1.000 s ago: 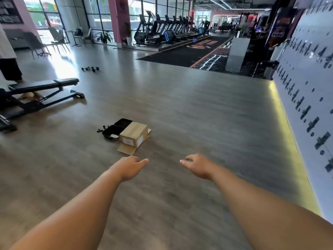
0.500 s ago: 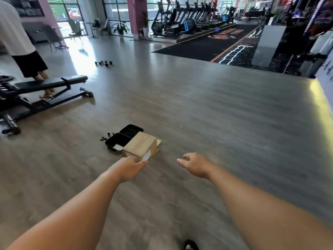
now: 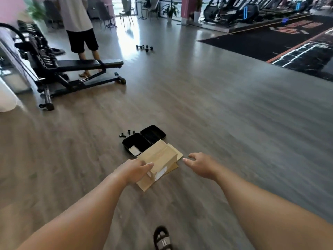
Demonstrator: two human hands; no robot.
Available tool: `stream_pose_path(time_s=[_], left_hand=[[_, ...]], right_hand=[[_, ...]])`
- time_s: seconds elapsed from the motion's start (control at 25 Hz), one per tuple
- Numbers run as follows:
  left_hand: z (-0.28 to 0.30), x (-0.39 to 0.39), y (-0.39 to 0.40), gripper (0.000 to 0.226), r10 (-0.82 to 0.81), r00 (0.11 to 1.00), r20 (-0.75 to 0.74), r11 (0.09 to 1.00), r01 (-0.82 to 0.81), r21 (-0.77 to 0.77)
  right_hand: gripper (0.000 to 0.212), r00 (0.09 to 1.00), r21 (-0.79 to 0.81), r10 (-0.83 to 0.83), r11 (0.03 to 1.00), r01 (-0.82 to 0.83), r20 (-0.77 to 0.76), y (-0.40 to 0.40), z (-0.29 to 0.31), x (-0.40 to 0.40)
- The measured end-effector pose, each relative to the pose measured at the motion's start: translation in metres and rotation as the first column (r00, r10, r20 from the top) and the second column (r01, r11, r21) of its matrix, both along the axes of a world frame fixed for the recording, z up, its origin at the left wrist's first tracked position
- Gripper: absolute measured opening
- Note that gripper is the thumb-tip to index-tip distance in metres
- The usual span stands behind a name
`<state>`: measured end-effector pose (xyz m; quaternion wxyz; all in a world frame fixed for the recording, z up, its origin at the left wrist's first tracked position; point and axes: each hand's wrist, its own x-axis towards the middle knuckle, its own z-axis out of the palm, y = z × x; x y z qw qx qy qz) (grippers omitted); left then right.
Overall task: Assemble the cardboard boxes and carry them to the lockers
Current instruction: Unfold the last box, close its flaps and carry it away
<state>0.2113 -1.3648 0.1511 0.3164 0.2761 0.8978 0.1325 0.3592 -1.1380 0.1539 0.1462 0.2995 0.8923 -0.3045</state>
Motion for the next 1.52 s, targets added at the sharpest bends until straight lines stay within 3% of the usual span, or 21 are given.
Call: stream_pose_path(time_s=[0.36,0.52,0.68,0.92,1.12,1.36,1.52], left_hand=[[-0.065,-0.155,0.11,0.046,0.081,0.996,0.04,0.993,-0.077,-0.092],[-0.127,-0.192,0.139,0.06,0.267,0.956,0.125,0.96,-0.252,-0.124],[-0.22,-0.216,0.178,0.06,0.42,0.894,0.154,0.906,-0.407,-0.114],[-0.409,-0.241,0.209,0.057,0.591,0.788,0.172,0.807,-0.578,-0.122],[-0.558,-0.285,0.207,0.046,0.67,0.742,0.035,0.739,-0.662,-0.125],[-0.665,-0.303,0.215,0.037,0.73,0.682,-0.056,0.681,-0.732,-0.03],[-0.678,-0.313,0.218,0.031,0.804,0.594,-0.01,0.591,-0.797,0.125]], right_hand=[[0.069,0.987,-0.041,0.116,0.993,-0.112,0.112,0.134,-0.062,-0.189],[0.068,0.979,-0.101,0.151,0.985,-0.138,0.139,0.183,-0.125,-0.252],[0.068,0.957,-0.142,0.241,0.965,-0.219,0.163,0.231,-0.226,-0.308],[0.072,0.924,-0.124,0.334,0.941,-0.316,0.184,0.274,-0.396,-0.359],[0.069,0.943,-0.006,0.32,0.947,-0.321,0.087,0.288,-0.55,-0.41],[0.052,0.974,-0.005,0.214,0.977,-0.215,-0.073,0.291,-0.673,-0.446],[0.045,0.978,0.04,0.156,0.988,-0.152,-0.139,0.289,-0.682,-0.455]])
